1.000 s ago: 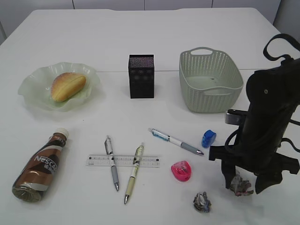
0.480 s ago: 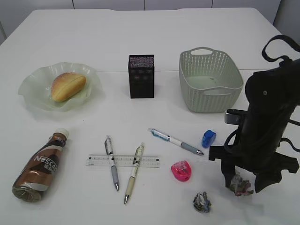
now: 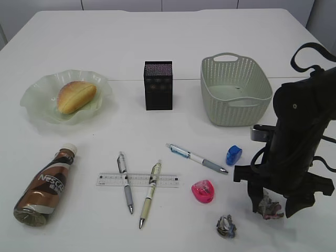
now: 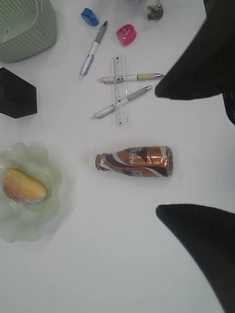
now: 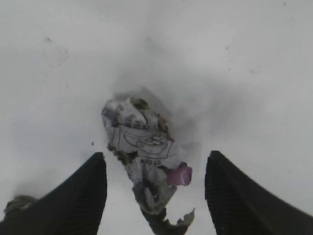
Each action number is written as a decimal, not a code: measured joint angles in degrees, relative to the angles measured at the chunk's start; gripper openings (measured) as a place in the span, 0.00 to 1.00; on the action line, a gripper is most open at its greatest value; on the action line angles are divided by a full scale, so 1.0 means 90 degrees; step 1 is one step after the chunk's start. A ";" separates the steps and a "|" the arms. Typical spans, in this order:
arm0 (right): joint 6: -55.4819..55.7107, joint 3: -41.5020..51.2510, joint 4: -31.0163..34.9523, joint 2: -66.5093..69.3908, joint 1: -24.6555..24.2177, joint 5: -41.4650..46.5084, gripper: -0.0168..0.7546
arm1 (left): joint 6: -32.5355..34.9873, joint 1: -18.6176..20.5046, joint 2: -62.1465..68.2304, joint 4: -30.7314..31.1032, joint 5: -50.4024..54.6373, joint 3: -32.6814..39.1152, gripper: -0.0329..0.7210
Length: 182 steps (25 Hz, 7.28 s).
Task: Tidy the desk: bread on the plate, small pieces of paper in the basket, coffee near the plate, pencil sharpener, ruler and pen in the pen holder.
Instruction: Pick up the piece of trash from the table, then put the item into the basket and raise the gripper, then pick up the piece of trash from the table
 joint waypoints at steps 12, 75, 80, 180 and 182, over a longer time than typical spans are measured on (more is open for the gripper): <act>0.0000 0.0000 0.0000 0.0000 0.0000 -0.0015 0.30 | 0.0000 0.0000 0.0000 0.0000 0.0000 0.0000 0.68; -0.1237 -0.6059 -0.1728 0.2010 -0.0806 -0.0165 0.02 | 0.0000 0.0000 0.0000 0.0000 0.0000 0.0000 0.63; -0.1226 -0.6097 -0.1644 0.2222 -0.0806 -0.0375 0.21 | -0.0011 0.0000 0.0000 0.0000 0.0000 0.0000 0.63; -0.2378 -0.1266 0.0771 0.0852 0.1456 0.1018 0.36 | -0.0023 0.0000 0.0000 -0.0508 0.0000 0.0003 0.63; -0.2378 -0.1266 0.0686 0.0852 0.1456 0.1005 0.27 | -0.0023 0.0000 0.0000 -0.0508 0.0000 0.0003 0.63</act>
